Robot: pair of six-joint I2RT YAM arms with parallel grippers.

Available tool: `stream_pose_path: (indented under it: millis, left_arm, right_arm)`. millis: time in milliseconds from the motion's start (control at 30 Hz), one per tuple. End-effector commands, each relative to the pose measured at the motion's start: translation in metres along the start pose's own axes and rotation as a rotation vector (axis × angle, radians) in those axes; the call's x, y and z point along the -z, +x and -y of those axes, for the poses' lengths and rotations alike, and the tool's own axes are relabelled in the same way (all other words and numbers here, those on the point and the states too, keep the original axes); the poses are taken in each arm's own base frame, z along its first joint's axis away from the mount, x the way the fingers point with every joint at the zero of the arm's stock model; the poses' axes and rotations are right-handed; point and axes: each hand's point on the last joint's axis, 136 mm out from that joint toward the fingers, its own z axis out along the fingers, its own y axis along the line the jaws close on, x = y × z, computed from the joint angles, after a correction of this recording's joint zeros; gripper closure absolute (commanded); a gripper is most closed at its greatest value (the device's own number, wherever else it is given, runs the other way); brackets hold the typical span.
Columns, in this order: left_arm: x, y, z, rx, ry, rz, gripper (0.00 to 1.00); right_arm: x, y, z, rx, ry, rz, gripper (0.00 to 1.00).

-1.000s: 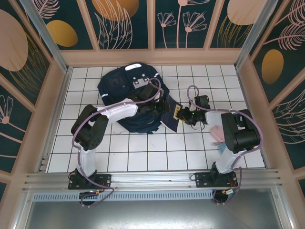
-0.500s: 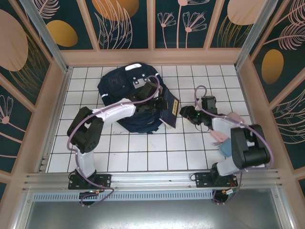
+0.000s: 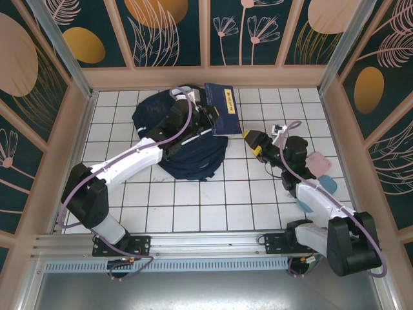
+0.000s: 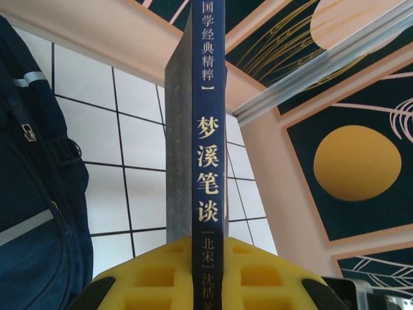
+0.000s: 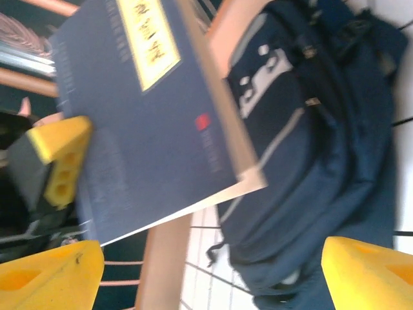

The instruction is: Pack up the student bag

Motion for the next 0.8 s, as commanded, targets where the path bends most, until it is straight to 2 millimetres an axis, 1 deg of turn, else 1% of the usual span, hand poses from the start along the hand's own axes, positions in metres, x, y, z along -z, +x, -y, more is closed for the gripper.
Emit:
stream_pose_path:
  millis: [0, 133, 233, 267, 333, 467, 567, 633, 767]
  left_arm:
    - [0.005, -0.022, 0.023, 0.071, 0.121, 0.099, 1.00]
    - [0.011, -0.023, 0.026, 0.142, 0.185, 0.131, 1.00]
    - [0.019, -0.028, 0.030, 0.186, 0.219, 0.160, 1.00]
    - [0.020, -0.030, 0.031, 0.192, 0.228, 0.165, 1.00]
    - [0.024, -0.030, 0.034, 0.221, 0.256, 0.168, 1.00]
    - [0.026, -0.031, 0.037, 0.248, 0.285, 0.172, 1.00]
    - [0.030, -0.033, 0.040, 0.270, 0.306, 0.179, 1.00]
    - [0.032, -0.035, 0.040, 0.285, 0.312, 0.188, 1.00]
    - [0.038, -0.035, 0.040, 0.331, 0.334, 0.196, 1.00]
  right_arm:
    - [-0.002, 0.006, -0.041, -0.066, -0.171, 0.002, 0.10]
    - [-0.010, 0.013, -0.053, -0.158, -0.241, 0.003, 0.07]
    - [-0.013, 0.010, -0.046, -0.266, -0.254, 0.044, 0.06]
    - [-0.012, 0.008, -0.048, -0.284, -0.277, 0.055, 0.06]
    - [-0.015, 0.007, -0.055, -0.298, -0.323, 0.051, 0.06]
    - [-0.027, 0.003, -0.066, -0.313, -0.362, 0.033, 0.07]
    - [-0.036, 0.001, -0.068, -0.329, -0.379, 0.031, 0.09]
    - [-0.038, -0.003, -0.074, -0.325, -0.418, 0.045, 0.10]
    - [-0.045, -0.009, -0.075, -0.330, -0.425, 0.060, 0.14]
